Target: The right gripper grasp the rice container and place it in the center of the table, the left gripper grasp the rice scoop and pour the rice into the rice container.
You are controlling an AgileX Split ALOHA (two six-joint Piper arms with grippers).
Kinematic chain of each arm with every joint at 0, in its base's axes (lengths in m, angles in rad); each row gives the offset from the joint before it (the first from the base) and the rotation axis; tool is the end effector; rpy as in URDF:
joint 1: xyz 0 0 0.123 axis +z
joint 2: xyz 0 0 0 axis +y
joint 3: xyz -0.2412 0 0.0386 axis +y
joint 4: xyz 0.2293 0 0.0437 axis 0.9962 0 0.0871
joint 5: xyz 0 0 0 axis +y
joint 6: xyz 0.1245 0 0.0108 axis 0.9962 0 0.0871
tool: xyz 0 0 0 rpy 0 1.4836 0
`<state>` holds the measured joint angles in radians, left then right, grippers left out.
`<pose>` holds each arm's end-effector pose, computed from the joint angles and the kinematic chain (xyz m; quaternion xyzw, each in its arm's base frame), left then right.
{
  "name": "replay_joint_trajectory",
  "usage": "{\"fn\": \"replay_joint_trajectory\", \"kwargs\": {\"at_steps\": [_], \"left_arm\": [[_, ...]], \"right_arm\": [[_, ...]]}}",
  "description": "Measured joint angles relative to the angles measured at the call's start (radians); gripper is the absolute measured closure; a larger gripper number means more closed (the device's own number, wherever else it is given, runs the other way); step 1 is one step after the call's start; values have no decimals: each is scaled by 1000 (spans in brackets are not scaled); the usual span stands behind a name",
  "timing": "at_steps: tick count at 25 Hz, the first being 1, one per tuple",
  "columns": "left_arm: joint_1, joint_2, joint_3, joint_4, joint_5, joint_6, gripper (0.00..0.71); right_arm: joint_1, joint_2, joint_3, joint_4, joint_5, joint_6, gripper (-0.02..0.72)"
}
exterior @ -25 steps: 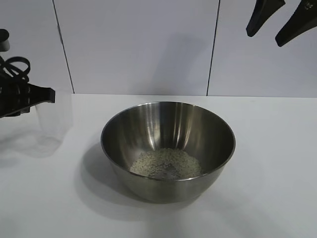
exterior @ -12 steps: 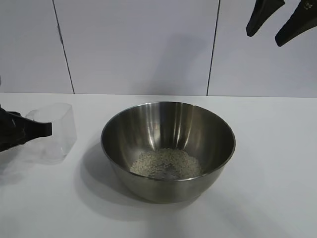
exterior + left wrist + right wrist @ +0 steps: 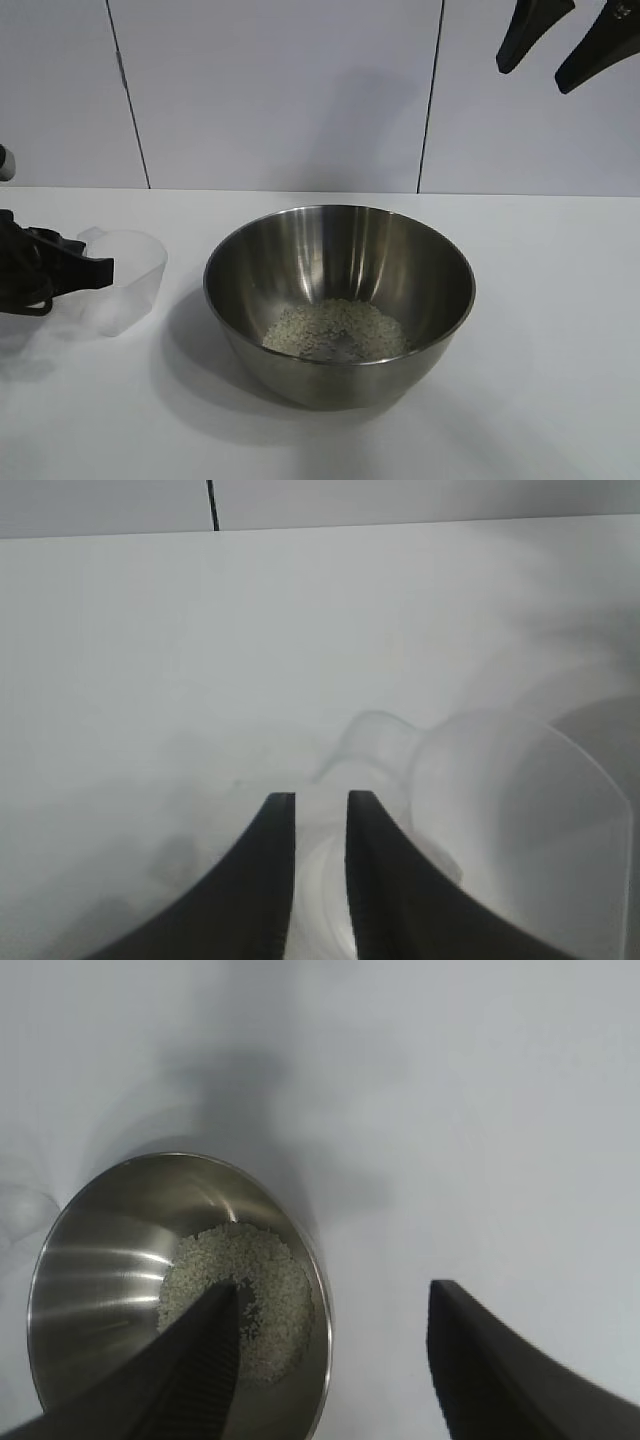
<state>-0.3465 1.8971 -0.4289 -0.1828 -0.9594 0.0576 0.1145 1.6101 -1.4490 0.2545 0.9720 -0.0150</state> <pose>0.2820 -0.0821 0.0639 0.0849 0.8359 -0.0440 0.5405 0.3390 0.0652 0.2640 -0.0202 0.9587 0.1324 0.2511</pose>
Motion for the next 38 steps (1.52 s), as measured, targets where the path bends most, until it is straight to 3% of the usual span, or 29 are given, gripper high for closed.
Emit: {"fn": "replay_joint_trajectory", "kwargs": {"at_steps": [7, 12, 19, 21, 23, 28, 33, 38], "left_arm": [[0, 0, 0, 2, 11, 0, 371], [0, -6, 18, -42, 38, 0, 352], [23, -191, 31, -105, 237, 0, 350], [23, -296, 19, -108, 351, -1, 350], [23, -413, -25, -109, 535, -1, 350], [23, -574, -270, -109, 1020, -1, 350], [23, -517, -554, -105, 1504, -1, 350], [23, -431, -779, -109, 1769, -1, 350]], "right_arm": [[0, 0, 0, 1, 0, -6, 313], [0, 0, 0, 2, 0, -7, 313], [0, 0, 0, 3, 0, -7, 313], [0, 0, 0, 3, 0, -7, 313], [0, 0, 0, 3, 0, -8, 313], [0, 0, 0, 3, 1, -8, 313], [0, 0, 0, 6, 11, -9, 313], [0, 0, 0, 17, 51, -40, 313]]}}
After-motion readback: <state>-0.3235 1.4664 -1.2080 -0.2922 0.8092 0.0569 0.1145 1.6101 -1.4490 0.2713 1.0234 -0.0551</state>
